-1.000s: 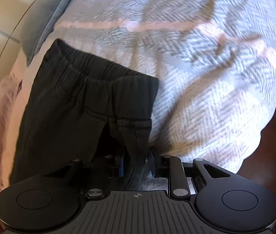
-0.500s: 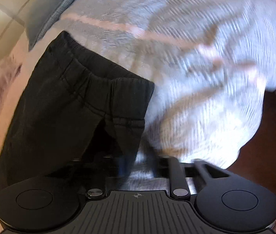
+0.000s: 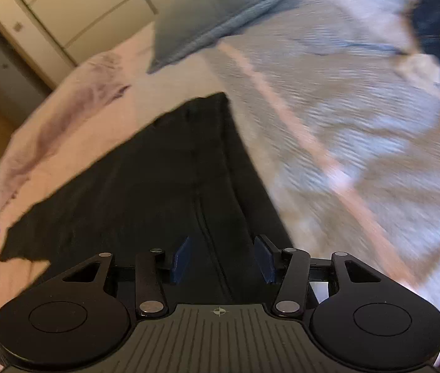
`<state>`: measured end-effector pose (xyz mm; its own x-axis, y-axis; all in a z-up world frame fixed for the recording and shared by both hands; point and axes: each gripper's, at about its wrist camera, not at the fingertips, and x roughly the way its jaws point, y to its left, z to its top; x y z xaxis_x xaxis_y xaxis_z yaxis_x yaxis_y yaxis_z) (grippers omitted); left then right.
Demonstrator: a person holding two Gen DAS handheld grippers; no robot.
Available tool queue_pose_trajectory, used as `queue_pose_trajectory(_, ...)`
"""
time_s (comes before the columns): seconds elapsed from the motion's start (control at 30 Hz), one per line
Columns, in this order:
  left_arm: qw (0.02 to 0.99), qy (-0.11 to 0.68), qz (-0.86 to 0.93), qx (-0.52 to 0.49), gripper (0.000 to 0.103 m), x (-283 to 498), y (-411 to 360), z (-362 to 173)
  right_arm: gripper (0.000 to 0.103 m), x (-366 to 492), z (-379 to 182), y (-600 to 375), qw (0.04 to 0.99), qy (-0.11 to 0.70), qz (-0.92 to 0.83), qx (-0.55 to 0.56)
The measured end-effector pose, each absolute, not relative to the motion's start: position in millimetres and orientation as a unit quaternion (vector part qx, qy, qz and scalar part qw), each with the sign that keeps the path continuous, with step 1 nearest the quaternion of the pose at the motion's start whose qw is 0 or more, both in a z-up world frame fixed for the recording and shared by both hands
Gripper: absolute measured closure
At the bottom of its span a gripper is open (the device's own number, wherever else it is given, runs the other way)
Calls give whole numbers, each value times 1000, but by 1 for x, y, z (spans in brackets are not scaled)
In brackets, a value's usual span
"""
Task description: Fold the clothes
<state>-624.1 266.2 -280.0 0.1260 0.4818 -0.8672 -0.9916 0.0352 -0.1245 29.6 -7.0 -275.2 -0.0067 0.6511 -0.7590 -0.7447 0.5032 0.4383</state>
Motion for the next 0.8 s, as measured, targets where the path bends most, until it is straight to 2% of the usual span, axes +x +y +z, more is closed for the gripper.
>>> queue_pose_trajectory(0.2,657,332,551,-393,84,-584,274,-289,52,70,-316,37,681,513,520,-48)
queue_pose_trajectory(0.4,639,340,555,-410,84,-572,273,-302,54,101,-339,58,620,554,554,33)
queue_pose_trajectory(0.43,637,341,556,-411,84,-570,272,-304,60,102,-339,61,620,556,553,27)
queue_pose_trajectory(0.47,635,343,557,-411,84,-568,272,-305,90,102,-338,63,627,551,550,7)
queue_pose_trajectory(0.5,634,346,557,-410,84,-566,272,-306,99,102,-337,65,635,546,547,-13)
queue_pose_trajectory(0.7,638,354,558,-395,84,-549,282,-309,103,100,-296,48,674,466,573,-6)
queue_pose_trajectory(0.8,640,358,554,-395,84,-542,287,-313,103,101,-321,48,690,488,534,-32)
